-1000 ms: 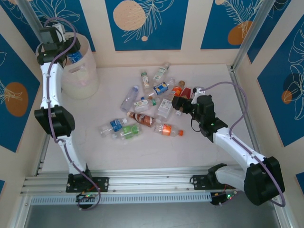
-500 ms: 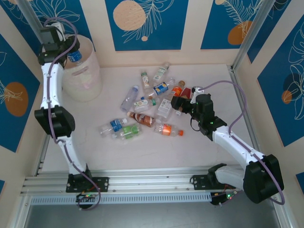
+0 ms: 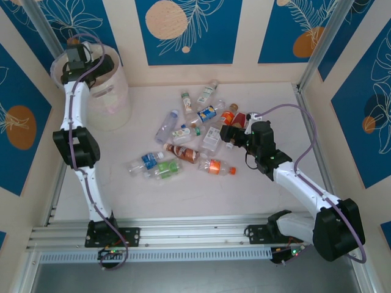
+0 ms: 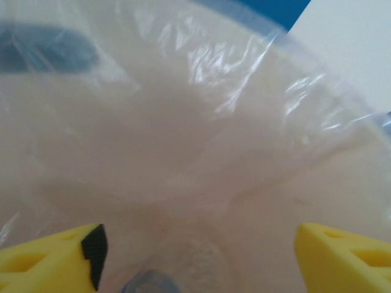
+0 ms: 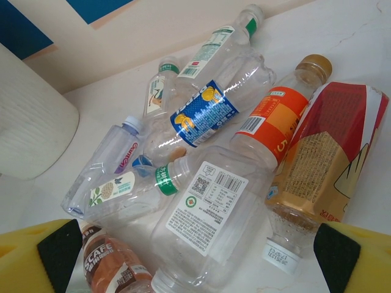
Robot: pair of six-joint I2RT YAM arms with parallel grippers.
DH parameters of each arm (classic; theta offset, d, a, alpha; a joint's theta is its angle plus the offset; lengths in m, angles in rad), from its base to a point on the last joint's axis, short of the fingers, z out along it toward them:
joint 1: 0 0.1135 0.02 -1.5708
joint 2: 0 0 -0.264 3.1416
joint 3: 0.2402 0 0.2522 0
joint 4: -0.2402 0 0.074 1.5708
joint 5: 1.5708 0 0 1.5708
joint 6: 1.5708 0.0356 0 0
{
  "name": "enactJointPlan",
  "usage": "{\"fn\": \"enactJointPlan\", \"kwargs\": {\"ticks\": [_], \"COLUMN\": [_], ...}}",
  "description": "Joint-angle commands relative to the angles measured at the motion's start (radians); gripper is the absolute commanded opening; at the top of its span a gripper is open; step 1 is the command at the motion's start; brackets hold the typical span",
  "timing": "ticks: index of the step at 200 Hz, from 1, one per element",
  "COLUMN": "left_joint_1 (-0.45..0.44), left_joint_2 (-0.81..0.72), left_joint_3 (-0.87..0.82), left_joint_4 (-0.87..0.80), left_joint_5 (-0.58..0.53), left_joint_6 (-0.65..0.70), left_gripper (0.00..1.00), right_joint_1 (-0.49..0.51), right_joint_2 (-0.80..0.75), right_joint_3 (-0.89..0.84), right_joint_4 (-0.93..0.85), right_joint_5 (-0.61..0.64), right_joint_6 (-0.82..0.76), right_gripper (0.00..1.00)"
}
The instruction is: Put the plastic bottles in the bin
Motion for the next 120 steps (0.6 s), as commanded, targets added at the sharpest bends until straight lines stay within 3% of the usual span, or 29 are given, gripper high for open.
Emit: {"fn": "enactJointPlan", "kwargs": {"ticks": [1,78,120], "left_joint_1": [-0.005,-0.007,-0.044], "left_joint_2": [-0.018,-0.143,-0.313], "left_joint_3": [0.044,0.054,-0.076], "left_joint_4": [0.007,-0.064,-0.033], "left_joint_5": [0.068,0.111,0.096], "left_joint_6": [-0.048,-0.013,0.006], "left_gripper": [0.87,1.0,1.0], "right_joint_1": [0.005,0.004,0.003], "right_joint_2": [0.002,-0.005,0.002], "right_joint_3": [0.035,0.015,0.0], "right_joint_4": [-0.002,0.007,-0.124], "right_joint_5": [-0.003,-0.029,-0.091], "right_joint_6": [0.019,0.01,-0.09], "right_gripper": [0.99,0.99,0.99]}}
